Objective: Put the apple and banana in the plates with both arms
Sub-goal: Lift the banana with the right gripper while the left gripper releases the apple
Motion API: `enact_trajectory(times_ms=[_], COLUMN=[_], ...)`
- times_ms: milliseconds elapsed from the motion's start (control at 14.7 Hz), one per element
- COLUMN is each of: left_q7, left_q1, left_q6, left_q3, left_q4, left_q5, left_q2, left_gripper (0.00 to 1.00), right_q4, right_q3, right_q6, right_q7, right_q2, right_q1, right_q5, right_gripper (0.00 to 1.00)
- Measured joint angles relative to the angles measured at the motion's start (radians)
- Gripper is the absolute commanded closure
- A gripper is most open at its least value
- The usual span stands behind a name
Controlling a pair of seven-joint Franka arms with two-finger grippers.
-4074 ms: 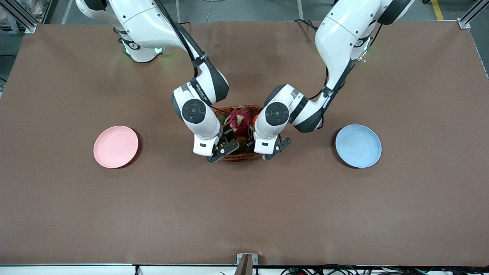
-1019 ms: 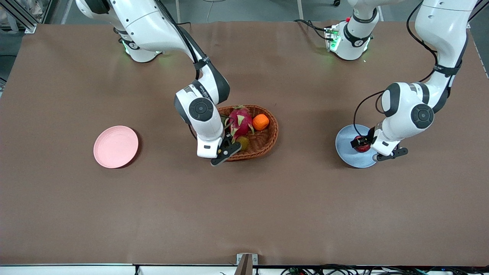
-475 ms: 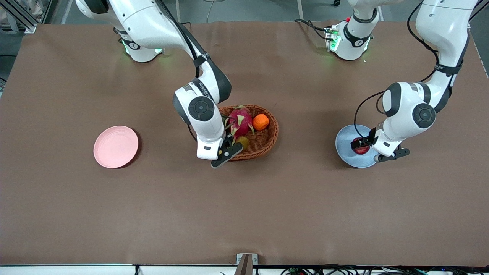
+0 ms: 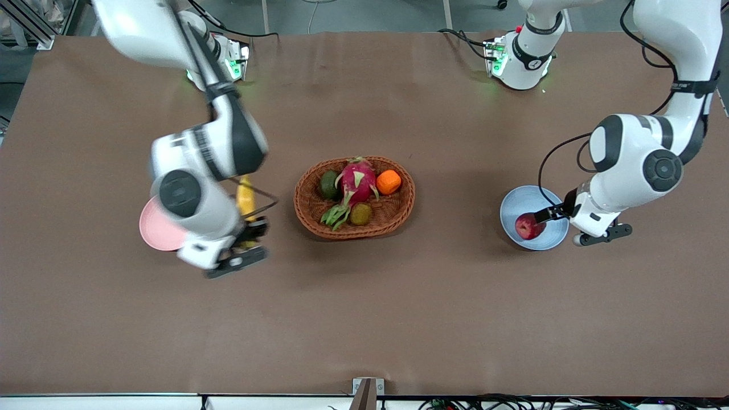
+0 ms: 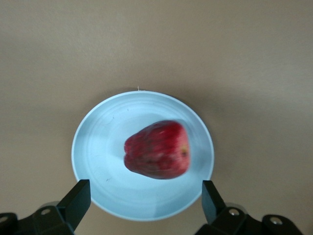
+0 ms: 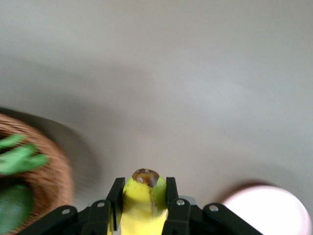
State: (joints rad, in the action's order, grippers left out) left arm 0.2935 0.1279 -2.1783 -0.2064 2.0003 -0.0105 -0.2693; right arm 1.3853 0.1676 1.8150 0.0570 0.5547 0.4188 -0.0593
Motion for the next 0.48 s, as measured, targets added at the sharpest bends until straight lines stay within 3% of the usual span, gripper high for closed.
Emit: enact_trajectory(times_ms=[204,475], left_q7=[0.000,0.000], left_q1=[-0.001,-0.001], left_q6=[0.103,0.217], left_q3=[-0.010,-0.015], left_q4=[-0.092,-0.235], left_q5=[0.000,0.000], left_q2=[0.004,0.005], left_gripper=[0.00,0.00], right_q4=[0.034,0.102], right_q3=[0.000,-0.001], right_q6=[-0.056,-0.039], right_q7=[0.023,0.110], right_q2=[0.004,0.013], right_q1=[-0.143,-0.253], right_q5=[0.000,0.001], right_gripper=[0.96,0.96])
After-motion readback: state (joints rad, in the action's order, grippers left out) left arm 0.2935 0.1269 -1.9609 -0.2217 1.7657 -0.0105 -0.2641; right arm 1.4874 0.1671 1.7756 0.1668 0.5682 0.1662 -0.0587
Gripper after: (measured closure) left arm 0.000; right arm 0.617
